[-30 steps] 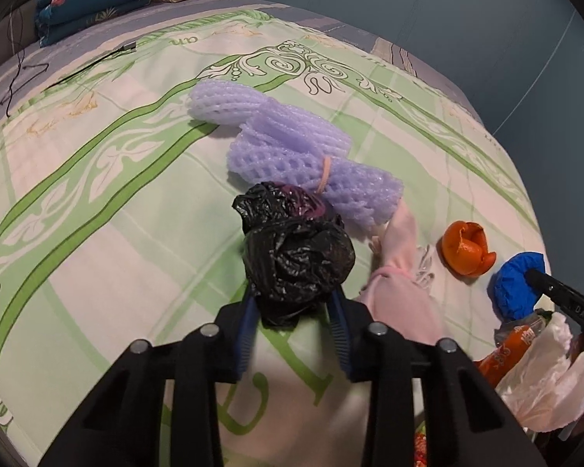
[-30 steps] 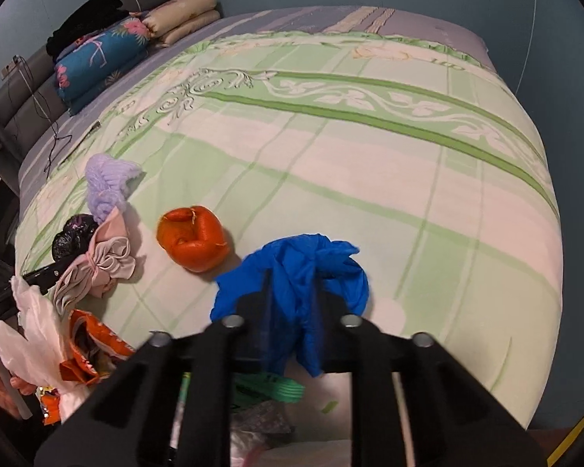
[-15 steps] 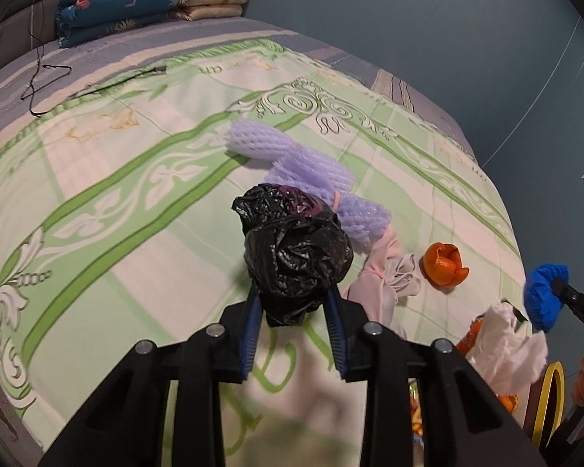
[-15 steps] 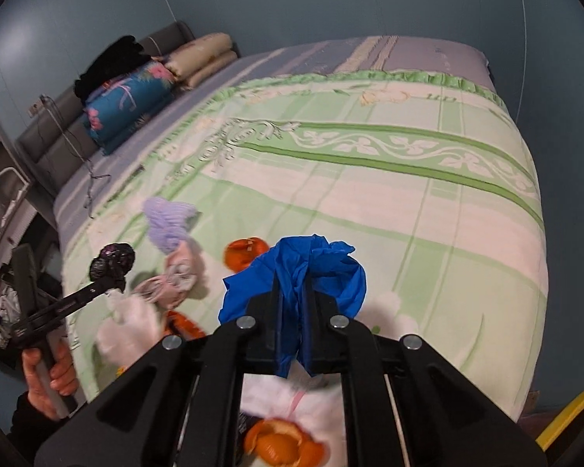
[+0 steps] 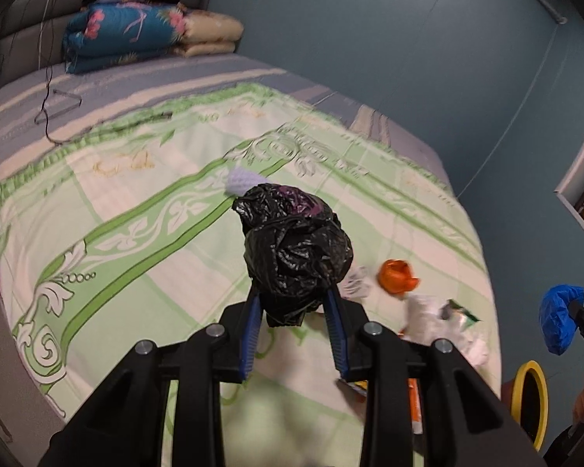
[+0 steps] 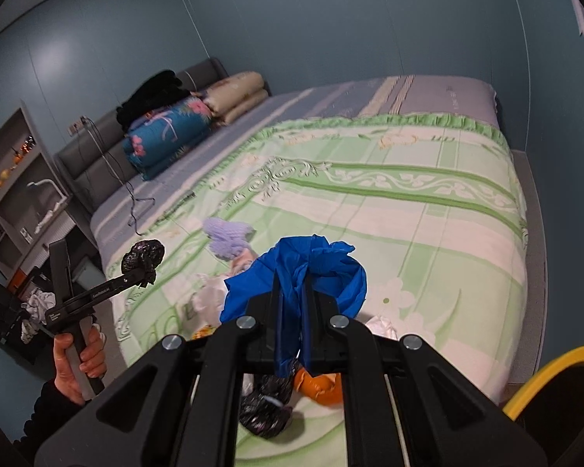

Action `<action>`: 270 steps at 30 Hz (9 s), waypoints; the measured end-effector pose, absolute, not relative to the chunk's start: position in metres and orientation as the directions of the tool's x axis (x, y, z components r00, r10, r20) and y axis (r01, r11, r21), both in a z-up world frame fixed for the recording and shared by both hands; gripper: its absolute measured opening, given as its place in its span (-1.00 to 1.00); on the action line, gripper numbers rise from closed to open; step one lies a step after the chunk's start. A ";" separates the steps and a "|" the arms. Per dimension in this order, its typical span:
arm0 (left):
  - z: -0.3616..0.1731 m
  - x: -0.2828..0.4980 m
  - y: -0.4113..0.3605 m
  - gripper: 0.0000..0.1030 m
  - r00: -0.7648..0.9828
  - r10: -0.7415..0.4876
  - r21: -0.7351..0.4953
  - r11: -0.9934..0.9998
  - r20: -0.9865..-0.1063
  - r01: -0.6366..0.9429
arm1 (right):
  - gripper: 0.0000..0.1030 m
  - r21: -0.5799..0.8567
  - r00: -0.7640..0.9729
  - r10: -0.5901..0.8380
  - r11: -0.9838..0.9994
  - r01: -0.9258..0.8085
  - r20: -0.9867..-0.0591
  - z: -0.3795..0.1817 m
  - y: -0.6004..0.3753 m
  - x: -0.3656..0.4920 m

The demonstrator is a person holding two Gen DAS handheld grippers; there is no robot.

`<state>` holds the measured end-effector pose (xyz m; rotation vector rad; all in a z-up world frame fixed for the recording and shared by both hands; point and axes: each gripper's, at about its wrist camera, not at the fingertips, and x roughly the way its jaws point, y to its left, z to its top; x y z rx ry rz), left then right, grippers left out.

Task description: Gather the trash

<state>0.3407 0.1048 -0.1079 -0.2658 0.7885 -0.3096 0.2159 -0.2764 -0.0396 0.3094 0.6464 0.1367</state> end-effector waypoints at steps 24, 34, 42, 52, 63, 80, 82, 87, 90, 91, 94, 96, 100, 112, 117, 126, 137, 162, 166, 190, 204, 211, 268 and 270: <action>0.009 0.229 -0.008 -0.43 0.721 -0.479 -0.235 0.877 -0.501 0.419 | -0.87 0.251 0.922 0.061 0.967 0.039 -0.381 0.029 -0.340 0.055; 0.025 0.200 -0.077 -0.43 0.639 -0.588 -0.234 0.799 -0.496 0.554 | -0.87 0.236 0.929 -0.057 0.960 0.152 -0.366 0.027 -0.367 0.014; 0.026 0.177 -0.141 -0.43 0.565 -0.655 -0.210 0.726 -0.502 0.655 | -0.87 0.176 0.919 -0.211 0.944 0.280 -0.332 0.027 -0.383 -0.024; 0.013 0.160 -0.223 -0.43 0.445 -0.720 -0.226 0.628 -0.532 0.745 | -0.87 0.144 0.883 -0.328 0.909 0.392 -0.334 0.019 -0.404 -0.049; -0.019 0.145 -0.285 -0.43 0.344 -0.739 -0.245 0.560 -0.580 0.791 | -0.86 0.162 0.850 -0.362 0.879 0.448 -0.383 -0.002 -0.436 -0.053; -0.083 0.136 -0.323 -0.43 0.240 -0.686 -0.241 0.526 -0.687 0.815 | -0.86 0.107 0.749 -0.432 0.828 0.550 -0.502 -0.048 -0.460 -0.026; -0.091 0.131 -0.328 -0.42 0.229 -0.677 -0.232 0.519 -0.700 0.823 | -0.85 0.116 0.748 -0.428 0.827 0.551 -0.507 -0.050 -0.463 -0.026; -0.108 0.124 -0.335 -0.42 0.194 -0.658 -0.229 0.500 -0.728 0.836 | -0.85 0.119 0.744 -0.426 0.824 0.555 -0.515 -0.053 -0.464 -0.027; -0.116 0.119 -0.339 -0.42 0.180 -0.646 -0.220 0.489 -0.742 0.844 | -0.85 0.134 0.743 -0.413 0.822 0.553 -0.527 -0.056 -0.469 -0.024; -0.118 0.118 -0.340 -0.42 0.177 -0.643 -0.219 0.486 -0.745 0.846 | -0.85 0.141 0.742 -0.406 0.822 0.551 -0.533 -0.058 -0.471 -0.023; -0.121 0.114 -0.342 -0.42 0.164 -0.641 -0.219 0.475 -0.750 0.852 | -0.85 0.145 0.737 -0.401 0.820 0.554 -0.544 -0.060 -0.471 -0.020; -0.122 0.113 -0.342 -0.41 0.163 -0.641 -0.216 0.470 -0.750 0.856 | -0.84 0.148 0.738 -0.399 0.820 0.553 -0.544 -0.060 -0.472 -0.020; -0.120 0.111 -0.343 -0.16 0.153 -0.648 -0.221 0.458 -0.746 0.861 | -0.84 0.156 0.738 -0.399 0.816 0.556 -0.544 -0.061 -0.474 -0.021; -0.109 0.116 -0.325 0.36 0.197 -0.663 -0.216 0.487 -0.722 0.846 | -0.42 0.195 0.758 -0.403 0.806 0.559 -0.513 -0.054 -0.475 -0.029; -0.099 0.129 -0.309 0.36 0.234 -0.669 -0.225 0.524 -0.705 0.822 | -0.42 0.197 0.776 -0.394 0.818 0.541 -0.494 -0.050 -0.470 -0.030; -0.078 0.150 -0.277 0.36 0.313 -0.668 -0.220 0.587 -0.675 0.780 | -0.40 0.186 0.825 -0.362 0.860 0.475 -0.434 -0.032 -0.449 -0.028; -0.056 0.180 -0.206 0.49 0.457 -0.621 -0.188 0.700 -0.637 0.688 | -0.28 0.157 0.873 -0.300 0.911 0.383 -0.385 -0.016 -0.412 -0.011; -0.075 0.244 -0.043 0.70 0.655 -0.398 -0.148 0.903 -0.643 0.404 | -0.17 0.101 0.872 0.039 0.995 0.012 -0.488 -0.067 -0.283 0.088; -0.092 0.257 -0.026 0.72 0.650 -0.376 -0.167 0.918 -0.661 0.361 | -0.17 0.104 0.842 0.095 0.994 -0.047 -0.531 -0.087 -0.258 0.098; -0.160 0.311 -0.013 0.72 0.564 -0.331 -0.205 0.939 -0.757 0.277 | -0.15 0.124 0.663 0.237 0.969 -0.214 -0.710 -0.179 -0.179 0.168; -0.178 0.344 -0.040 0.72 0.517 -0.343 -0.216 0.932 -0.785 0.290 | -0.14 0.138 0.599 0.233 0.970 -0.201 -0.766 -0.204 -0.173 0.204; -0.185 0.362 -0.057 0.58 0.498 -0.337 -0.210 0.933 -0.799 0.293 | -0.17 0.136 0.586 0.231 0.970 -0.202 -0.777 -0.209 -0.170 0.213; -0.111 0.286 0.061 -0.70 0.646 -0.434 -0.361 0.898 -0.627 0.253 | -0.81 0.226 0.656 0.320 0.948 -0.226 -0.684 -0.130 -0.196 0.148; -0.106 0.278 0.061 -0.70 0.657 -0.435 -0.358 0.897 -0.615 0.259 | -0.80 0.222 0.673 0.316 0.949 -0.224 -0.669 -0.123 -0.199 0.142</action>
